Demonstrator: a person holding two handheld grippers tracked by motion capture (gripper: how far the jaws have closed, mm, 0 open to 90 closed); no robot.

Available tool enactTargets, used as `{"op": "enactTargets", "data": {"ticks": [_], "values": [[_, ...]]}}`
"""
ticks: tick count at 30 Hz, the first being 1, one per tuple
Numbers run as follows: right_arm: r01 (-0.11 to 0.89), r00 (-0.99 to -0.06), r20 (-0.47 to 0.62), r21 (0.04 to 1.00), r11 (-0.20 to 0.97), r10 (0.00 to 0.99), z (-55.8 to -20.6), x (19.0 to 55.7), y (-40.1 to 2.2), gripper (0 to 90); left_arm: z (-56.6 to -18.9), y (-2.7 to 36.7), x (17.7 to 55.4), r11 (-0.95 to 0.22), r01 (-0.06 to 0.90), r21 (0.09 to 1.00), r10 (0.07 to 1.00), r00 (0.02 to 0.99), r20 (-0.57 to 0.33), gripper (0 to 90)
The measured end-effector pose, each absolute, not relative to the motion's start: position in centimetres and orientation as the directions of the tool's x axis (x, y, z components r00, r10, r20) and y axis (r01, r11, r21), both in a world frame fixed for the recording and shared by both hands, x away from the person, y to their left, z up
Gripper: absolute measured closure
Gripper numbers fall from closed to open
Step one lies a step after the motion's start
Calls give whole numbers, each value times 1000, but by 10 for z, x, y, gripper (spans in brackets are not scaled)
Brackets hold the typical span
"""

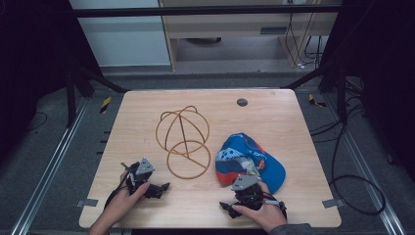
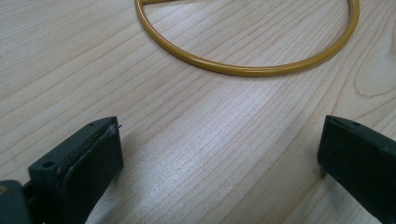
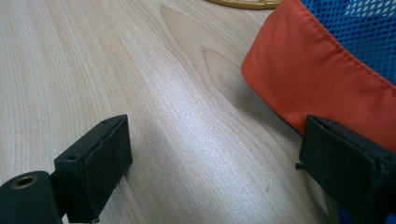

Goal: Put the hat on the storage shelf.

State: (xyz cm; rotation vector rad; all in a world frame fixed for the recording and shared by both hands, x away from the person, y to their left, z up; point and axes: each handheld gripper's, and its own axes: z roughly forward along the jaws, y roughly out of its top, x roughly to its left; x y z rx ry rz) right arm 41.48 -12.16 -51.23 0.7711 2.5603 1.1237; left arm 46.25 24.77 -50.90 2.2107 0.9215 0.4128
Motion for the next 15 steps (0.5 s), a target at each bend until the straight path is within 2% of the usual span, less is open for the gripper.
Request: {"op": "enactTargets", "data": {"ticks": [15], "values": [[374, -827, -9, 738, 562, 562, -512, 415, -121, 94, -509, 247, 462, -503, 497, 707, 718, 696, 21, 0]]}}
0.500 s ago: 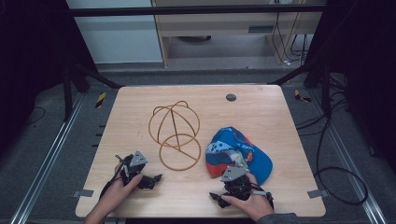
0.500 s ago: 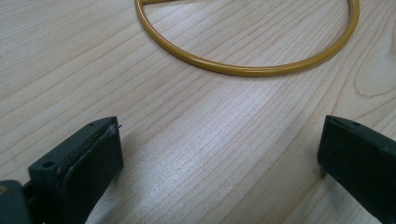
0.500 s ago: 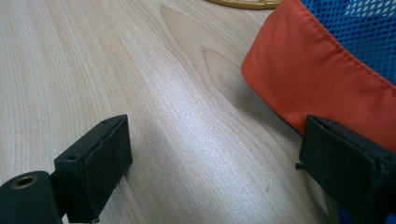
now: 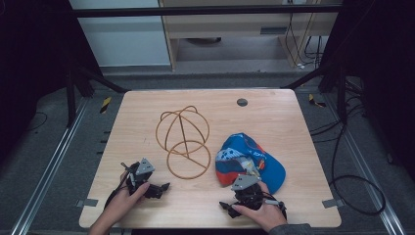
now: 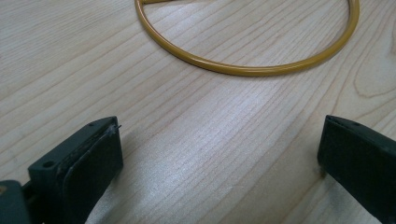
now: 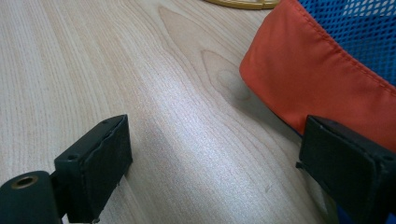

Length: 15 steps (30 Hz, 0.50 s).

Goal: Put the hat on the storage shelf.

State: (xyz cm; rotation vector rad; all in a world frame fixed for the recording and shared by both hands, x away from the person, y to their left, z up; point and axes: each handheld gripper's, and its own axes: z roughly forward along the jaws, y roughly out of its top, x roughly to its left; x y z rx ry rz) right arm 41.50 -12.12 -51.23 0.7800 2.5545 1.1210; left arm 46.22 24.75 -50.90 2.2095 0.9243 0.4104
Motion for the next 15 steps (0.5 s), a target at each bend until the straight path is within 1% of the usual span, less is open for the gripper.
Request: {"op": "enactTargets", "data": {"ticks": [7, 10, 12, 13, 15], "values": [[371, -826, -16, 735, 567, 563, -512, 415, -122, 105, -509, 247, 462, -502, 497, 707, 718, 695, 21, 0], [361, -825, -33, 738, 571, 564, -509, 414, -123, 162, -509, 247, 462, -504, 496, 707, 716, 698, 20, 0], [355, -825, -42, 738, 574, 564, -509, 414, -123, 168, -509, 247, 462, -504, 496, 707, 717, 697, 21, 0], [349, -825, -46, 743, 571, 563, -506, 413, -124, 176, -509, 247, 462, -503, 496, 707, 717, 697, 21, 0], [330, -816, -36, 791, 516, 577, -496, 411, -129, 186, -509, 247, 462, -502, 497, 708, 717, 697, 20, 0]]}}
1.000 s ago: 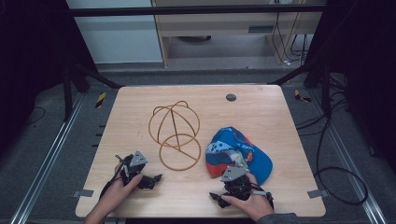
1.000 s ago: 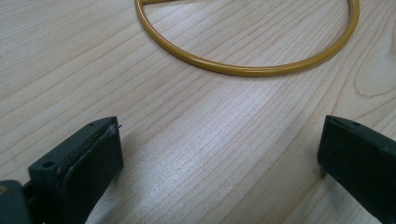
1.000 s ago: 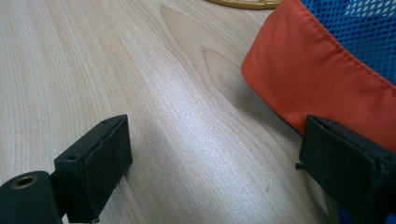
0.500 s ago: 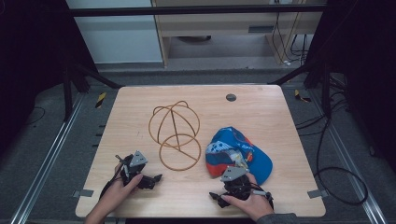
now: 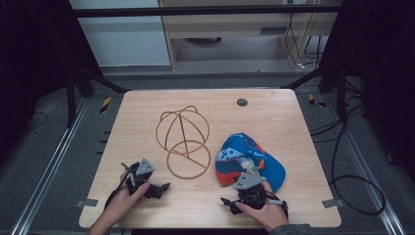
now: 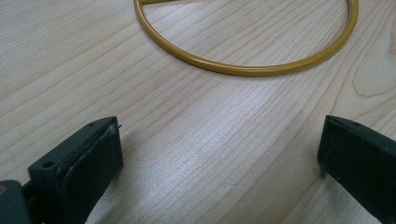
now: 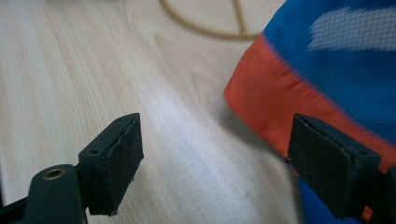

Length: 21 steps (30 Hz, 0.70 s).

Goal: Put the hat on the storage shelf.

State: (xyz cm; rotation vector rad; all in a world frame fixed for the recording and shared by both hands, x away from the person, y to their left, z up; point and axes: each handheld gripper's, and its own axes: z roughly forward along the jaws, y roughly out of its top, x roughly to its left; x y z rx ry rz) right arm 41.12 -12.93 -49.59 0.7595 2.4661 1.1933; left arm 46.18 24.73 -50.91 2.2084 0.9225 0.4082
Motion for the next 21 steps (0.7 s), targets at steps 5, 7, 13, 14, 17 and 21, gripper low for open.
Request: {"op": "enactTargets", "data": {"ticks": [5, 7, 13, 14, 17, 21], "values": [[348, -784, -45, 794, 499, 619, -480, 410, -149, 167, -509, 247, 462, -502, 497, 708, 717, 697, 20, 0], [375, -762, -45, 783, 497, 646, -467, 413, -169, 148, -509, 247, 462, -502, 497, 708, 717, 697, 20, 0], [430, -730, -64, 731, 530, 681, -452, 424, -193, 111, -509, 247, 461, -501, 498, 708, 719, 695, 20, 0], [441, -726, -67, 719, 538, 685, -450, 427, -197, 108, -509, 247, 461, -501, 498, 708, 719, 695, 20, 0], [484, -711, -64, 677, 554, 700, -440, 440, -209, 122, -509, 247, 461, -500, 498, 708, 719, 694, 19, 0], [501, -721, -64, 640, 583, 690, -427, 454, -210, 167, -509, 247, 461, -498, 499, 709, 722, 692, 20, 0]]}}
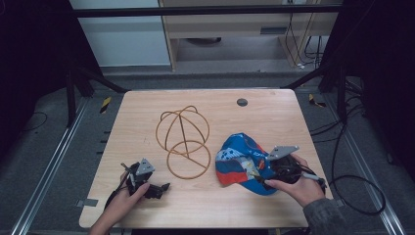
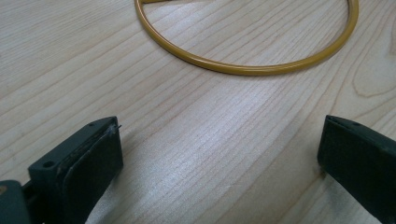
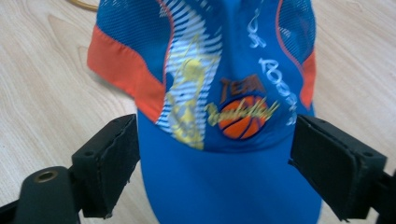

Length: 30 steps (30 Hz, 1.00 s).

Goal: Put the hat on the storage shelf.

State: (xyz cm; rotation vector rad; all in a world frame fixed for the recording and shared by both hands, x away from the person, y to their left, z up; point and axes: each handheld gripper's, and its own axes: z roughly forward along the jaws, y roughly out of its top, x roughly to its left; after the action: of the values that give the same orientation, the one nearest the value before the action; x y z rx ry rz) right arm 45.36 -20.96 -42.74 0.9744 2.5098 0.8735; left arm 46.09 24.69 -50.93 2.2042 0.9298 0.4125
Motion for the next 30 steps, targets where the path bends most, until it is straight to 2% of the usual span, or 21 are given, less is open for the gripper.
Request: {"op": "enactTargets", "data": {"ticks": [8, 19, 30], "values": [[555, -736, -9, 564, 611, 677, -408, 487, -203, 206, -509, 247, 461, -499, 499, 708, 721, 693, 19, 0], [558, -766, 25, 525, 643, 643, -402, 503, -186, 268, -509, 247, 461, -499, 499, 708, 721, 693, 19, 0], [579, -764, 32, 476, 662, 644, -412, 519, -174, 419, -509, 247, 461, -499, 499, 709, 721, 693, 20, 0]]}}
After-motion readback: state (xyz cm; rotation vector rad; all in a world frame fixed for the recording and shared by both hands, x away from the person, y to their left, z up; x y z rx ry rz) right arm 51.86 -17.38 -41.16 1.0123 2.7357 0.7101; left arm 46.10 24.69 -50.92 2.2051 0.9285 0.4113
